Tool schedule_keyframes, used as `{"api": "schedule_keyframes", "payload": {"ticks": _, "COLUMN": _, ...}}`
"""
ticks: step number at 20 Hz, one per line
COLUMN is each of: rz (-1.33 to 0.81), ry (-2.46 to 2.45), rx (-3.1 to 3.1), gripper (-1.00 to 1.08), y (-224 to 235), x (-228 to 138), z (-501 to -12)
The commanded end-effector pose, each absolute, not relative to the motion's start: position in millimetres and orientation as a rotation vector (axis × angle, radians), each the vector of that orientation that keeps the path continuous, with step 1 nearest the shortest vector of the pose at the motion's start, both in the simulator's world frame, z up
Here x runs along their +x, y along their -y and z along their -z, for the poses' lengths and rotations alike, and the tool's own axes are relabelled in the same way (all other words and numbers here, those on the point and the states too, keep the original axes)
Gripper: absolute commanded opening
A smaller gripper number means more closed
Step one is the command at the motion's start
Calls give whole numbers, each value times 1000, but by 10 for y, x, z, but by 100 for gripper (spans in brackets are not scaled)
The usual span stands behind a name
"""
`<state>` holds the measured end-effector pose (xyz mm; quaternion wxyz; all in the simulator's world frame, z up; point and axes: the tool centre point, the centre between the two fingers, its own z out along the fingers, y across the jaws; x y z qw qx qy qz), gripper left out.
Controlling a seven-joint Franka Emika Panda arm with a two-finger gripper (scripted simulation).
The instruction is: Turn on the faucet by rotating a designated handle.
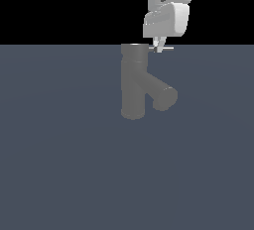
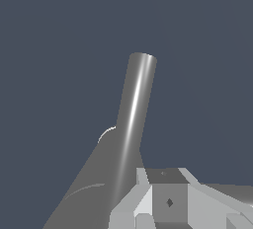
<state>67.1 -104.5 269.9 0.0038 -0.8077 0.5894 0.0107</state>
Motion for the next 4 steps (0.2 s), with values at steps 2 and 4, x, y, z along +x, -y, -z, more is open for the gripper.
{"api": "schedule_keyframes", "payload": {"ticks": 2, "rz": -1, "ry": -1928, "rx": -2480, "gripper": -100, "y": 1509, "x": 726, "z": -2702}}
{"api": "schedule_keyframes", "payload": {"ticks": 4, "rz": -1, "ry": -1930, "rx": -2478, "gripper": -100, "y": 1528, "x": 746, "z": -2703}}
